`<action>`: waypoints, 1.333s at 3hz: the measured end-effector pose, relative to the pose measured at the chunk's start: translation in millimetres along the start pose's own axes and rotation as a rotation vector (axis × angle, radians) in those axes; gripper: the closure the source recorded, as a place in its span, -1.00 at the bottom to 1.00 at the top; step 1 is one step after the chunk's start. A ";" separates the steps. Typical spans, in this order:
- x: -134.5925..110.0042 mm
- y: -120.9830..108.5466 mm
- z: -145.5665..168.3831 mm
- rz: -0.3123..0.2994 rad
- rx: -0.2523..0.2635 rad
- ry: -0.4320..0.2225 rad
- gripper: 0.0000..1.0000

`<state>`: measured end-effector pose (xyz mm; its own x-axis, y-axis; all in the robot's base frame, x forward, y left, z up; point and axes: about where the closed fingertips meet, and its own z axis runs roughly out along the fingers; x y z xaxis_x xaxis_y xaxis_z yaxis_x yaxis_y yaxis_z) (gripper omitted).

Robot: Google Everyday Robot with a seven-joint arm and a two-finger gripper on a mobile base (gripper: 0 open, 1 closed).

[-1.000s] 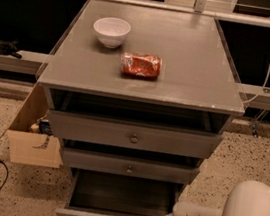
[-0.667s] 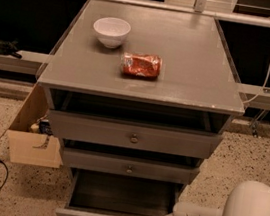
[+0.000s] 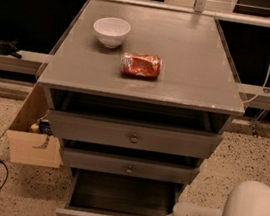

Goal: Close bottom drawer

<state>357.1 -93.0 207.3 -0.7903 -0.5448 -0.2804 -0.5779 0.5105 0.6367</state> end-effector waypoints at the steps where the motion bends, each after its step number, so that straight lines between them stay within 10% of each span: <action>1: 0.0 0.0 0.0 0.000 0.000 0.000 0.44; 2: -13.8 -16.7 8.7 0.004 0.043 0.020 0.91; 3: -35.7 -43.2 18.4 0.004 0.095 0.031 0.97; 4: -35.4 -43.0 18.5 0.004 0.095 0.031 0.53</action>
Offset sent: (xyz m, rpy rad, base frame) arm 0.0541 0.0090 -0.0326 -0.1293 -0.0355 -0.0100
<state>406.2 -83.3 176.6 -0.7865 -0.5626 -0.2547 -0.5929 0.5728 0.5660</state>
